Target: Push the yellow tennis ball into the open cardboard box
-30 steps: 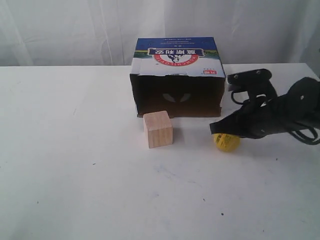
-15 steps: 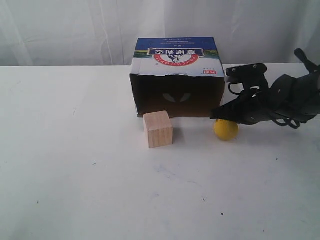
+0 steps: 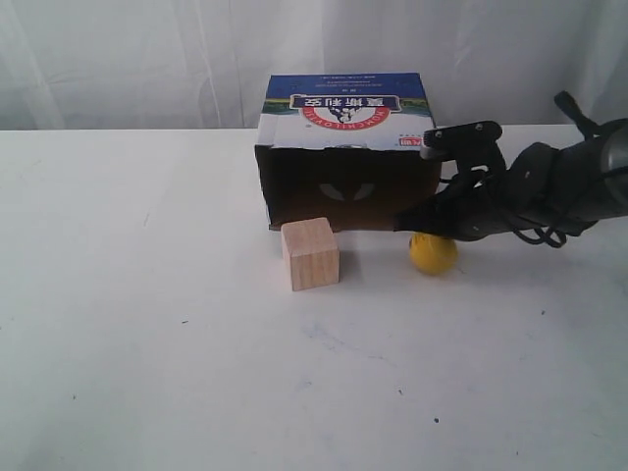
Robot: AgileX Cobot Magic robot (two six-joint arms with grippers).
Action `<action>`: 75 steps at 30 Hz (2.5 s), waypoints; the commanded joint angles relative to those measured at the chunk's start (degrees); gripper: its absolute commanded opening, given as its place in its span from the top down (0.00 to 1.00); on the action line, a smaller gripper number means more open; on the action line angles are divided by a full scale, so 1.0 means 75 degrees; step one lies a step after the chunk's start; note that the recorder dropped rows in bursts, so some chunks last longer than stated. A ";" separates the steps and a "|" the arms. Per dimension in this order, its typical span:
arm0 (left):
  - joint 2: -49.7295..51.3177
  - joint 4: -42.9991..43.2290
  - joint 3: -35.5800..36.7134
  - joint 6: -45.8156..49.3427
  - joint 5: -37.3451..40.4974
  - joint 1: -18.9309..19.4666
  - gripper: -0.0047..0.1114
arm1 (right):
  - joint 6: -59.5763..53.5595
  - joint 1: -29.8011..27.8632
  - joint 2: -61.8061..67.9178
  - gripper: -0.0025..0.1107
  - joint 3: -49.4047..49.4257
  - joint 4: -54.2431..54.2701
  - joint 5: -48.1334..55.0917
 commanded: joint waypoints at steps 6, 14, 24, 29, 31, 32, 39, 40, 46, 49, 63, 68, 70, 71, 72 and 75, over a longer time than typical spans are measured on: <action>-0.0028 -0.0107 0.0014 0.0006 0.0213 -0.0050 0.96 | 0.0012 0.0621 0.0106 0.98 -0.0003 -0.0005 0.0404; -0.0028 -0.0107 0.0014 0.0006 0.0213 -0.0050 0.96 | 0.0012 0.0780 0.0106 0.98 -0.0143 -0.0005 0.0237; -0.0028 -0.0107 0.0014 0.0006 0.0213 -0.0050 0.96 | 0.0012 0.0810 -0.0116 0.98 -0.0145 -0.0005 0.0027; -0.0028 -0.0107 0.0014 0.0006 0.0213 -0.0050 0.96 | 0.0012 0.0810 -0.0664 0.98 -0.0145 -0.0005 -0.0417; -0.0028 -0.0107 0.0014 0.0006 0.0213 -0.0050 0.96 | 0.0012 0.0810 -0.0903 0.98 -0.0145 -0.0005 -0.0168; -0.0028 -0.0107 0.0014 0.0006 0.0213 -0.0050 0.96 | 0.0012 0.0810 -0.0997 0.98 -0.0145 -0.0005 0.0146; -0.0028 -0.0107 0.0014 0.0006 0.0213 -0.0050 0.96 | 0.0045 0.0810 -0.0978 0.98 -0.0131 -0.0701 0.1757; -0.0028 -0.0107 0.0014 0.0006 0.0213 -0.0050 0.96 | 0.0045 0.0810 -0.0977 0.98 -0.0131 -0.0773 0.1757; -0.0028 -0.0107 0.0014 0.0006 0.0213 -0.0050 0.96 | 0.0056 0.0192 -0.0977 0.98 -0.0131 -0.0847 0.2168; -0.0028 -0.0107 0.0014 0.0006 0.0213 -0.0050 0.96 | 0.0063 -0.0104 -0.0977 0.98 -0.0131 -0.0882 0.2627; -0.0028 -0.0107 0.0014 0.0006 0.0213 -0.0050 0.96 | -0.0216 0.0445 -0.0488 0.98 0.0175 -0.0316 0.1482; -0.0028 -0.0107 0.0014 0.0006 0.0213 -0.0050 0.96 | -0.0216 0.0600 -0.0643 0.98 -0.0072 -0.0316 0.0931; -0.0028 -0.0107 0.0014 0.0006 0.0213 -0.0050 0.96 | -0.0216 0.0600 -0.0844 0.98 -0.0159 -0.0316 0.0842; -0.0028 -0.0107 0.0014 0.0006 0.0213 -0.0050 0.96 | -0.0216 0.0600 -0.0938 0.98 -0.0159 -0.0330 0.0808; -0.0028 -0.0107 0.0014 0.0006 0.0213 -0.0050 0.96 | -0.0216 0.0600 -0.1051 0.98 -0.0159 -0.0345 0.0808; -0.0028 -0.0107 0.0014 0.0006 0.0213 -0.0050 0.96 | -0.0216 0.0600 -0.1236 0.98 -0.0107 -0.0557 0.1091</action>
